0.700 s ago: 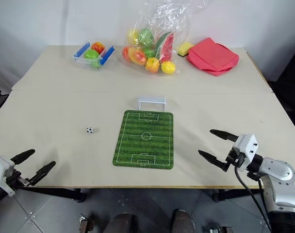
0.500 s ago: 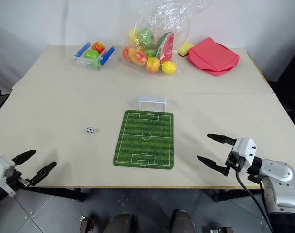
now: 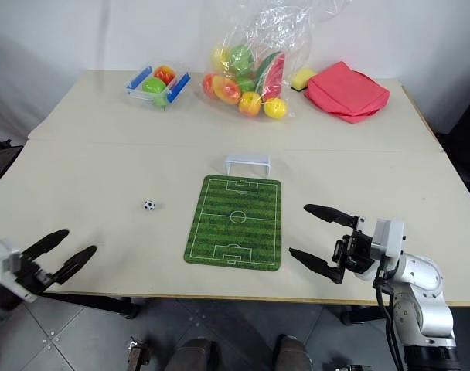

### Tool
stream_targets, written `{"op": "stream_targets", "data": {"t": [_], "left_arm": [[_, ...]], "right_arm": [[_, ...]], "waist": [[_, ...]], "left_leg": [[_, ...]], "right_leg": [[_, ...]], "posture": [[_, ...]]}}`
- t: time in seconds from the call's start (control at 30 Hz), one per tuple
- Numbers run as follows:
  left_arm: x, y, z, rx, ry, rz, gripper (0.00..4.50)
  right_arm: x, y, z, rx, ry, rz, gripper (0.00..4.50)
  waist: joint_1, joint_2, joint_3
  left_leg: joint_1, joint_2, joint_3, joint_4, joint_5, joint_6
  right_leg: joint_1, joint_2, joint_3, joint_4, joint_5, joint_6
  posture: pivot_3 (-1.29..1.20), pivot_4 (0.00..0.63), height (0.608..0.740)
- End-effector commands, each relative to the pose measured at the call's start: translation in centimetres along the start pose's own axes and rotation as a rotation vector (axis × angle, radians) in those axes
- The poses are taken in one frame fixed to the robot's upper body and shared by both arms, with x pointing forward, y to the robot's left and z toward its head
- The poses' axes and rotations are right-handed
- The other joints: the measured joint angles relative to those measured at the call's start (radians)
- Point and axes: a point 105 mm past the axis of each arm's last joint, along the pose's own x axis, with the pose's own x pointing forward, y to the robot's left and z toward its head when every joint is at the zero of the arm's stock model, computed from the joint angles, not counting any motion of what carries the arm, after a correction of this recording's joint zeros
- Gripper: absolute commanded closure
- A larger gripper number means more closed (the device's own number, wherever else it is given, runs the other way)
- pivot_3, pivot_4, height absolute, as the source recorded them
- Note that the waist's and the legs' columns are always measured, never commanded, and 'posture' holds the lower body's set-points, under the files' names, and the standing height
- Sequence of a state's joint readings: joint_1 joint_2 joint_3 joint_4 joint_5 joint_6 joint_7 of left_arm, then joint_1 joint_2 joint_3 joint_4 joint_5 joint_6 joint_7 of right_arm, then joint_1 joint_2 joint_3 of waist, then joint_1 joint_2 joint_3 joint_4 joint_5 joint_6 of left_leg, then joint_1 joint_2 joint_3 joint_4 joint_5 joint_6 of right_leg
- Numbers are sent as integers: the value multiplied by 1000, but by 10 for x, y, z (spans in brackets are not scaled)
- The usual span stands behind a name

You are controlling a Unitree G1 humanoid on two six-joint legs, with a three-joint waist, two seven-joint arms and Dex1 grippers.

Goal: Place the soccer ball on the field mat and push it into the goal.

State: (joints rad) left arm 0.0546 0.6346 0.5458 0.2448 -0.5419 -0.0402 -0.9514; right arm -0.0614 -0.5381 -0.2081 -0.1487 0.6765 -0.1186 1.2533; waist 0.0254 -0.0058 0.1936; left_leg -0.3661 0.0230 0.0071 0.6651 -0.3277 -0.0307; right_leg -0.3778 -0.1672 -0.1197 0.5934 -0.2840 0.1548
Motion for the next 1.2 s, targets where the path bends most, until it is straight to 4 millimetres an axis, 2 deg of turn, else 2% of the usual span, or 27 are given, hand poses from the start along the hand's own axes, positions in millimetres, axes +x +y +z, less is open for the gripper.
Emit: {"op": "stream_targets", "data": {"t": [0.03,0.13,0.17,0.23,0.37,0.6,0.73,0.83,1.0,1.13,1.2], "left_arm": [[27,-8,20,12,-74,-55,52],[68,-17,32,36,-116,-121,52],[82,-20,30,35,-100,-148,52],[99,-21,23,39,-62,-161,52],[113,-20,14,32,-23,-158,52],[118,-14,2,64,29,-127,52],[121,-14,-3,62,51,-126,878],[123,-20,-5,60,60,-165,1853],[122,-17,-8,64,92,-173,3453],[124,-23,3,71,47,-230,3453],[131,-39,28,90,-37,-348,3453]], "right_arm": [[-9,-3,4,-38,13,-29,0],[-16,4,-3,25,51,-5,0],[-17,6,-5,40,56,-5,0],[-17,7,-7,45,55,-10,0],[-19,10,-13,48,47,-30,0],[-27,12,-27,46,44,-69,0],[-35,16,-33,49,43,-84,0],[-41,17,-35,45,47,-96,0],[-47,14,-35,36,51,-101,0],[-51,11,-35,24,52,-107,0],[-57,7,-33,13,59,-114,0]], "waist": [[-2,0,0],[5,0,0],[5,0,0],[1,0,0],[-27,0,0],[-25,0,0],[-21,0,0],[-19,0,0],[-20,0,0],[-21,0,0],[-21,0,0]], "left_leg": [[0,0,0,0,0,0],[0,0,1,0,0,0],[0,0,0,1,0,0],[0,0,2,1,0,0],[4,0,6,-2,0,0],[4,0,6,-1,0,0],[4,0,6,-1,0,0],[4,0,6,-1,0,0],[6,0,7,-1,0,0],[7,0,7,-1,0,0],[7,0,7,-1,0,0]], "right_leg": [[0,0,0,0,0,0],[0,0,1,0,0,0],[0,0,0,0,0,0],[0,0,1,1,0,0],[0,1,5,1,0,0],[0,1,6,1,0,1],[0,1,6,1,0,1],[0,1,6,1,0,1],[1,1,6,2,0,1],[1,1,7,2,0,1],[1,1,7,2,0,1]], "posture": [[0,150,740],[0,150,740],[0,150,740],[0,150,740],[0,150,740],[0,150,740],[0,150,740],[0,150,740],[0,150,740],[0,150,740],[0,150,740]]}}
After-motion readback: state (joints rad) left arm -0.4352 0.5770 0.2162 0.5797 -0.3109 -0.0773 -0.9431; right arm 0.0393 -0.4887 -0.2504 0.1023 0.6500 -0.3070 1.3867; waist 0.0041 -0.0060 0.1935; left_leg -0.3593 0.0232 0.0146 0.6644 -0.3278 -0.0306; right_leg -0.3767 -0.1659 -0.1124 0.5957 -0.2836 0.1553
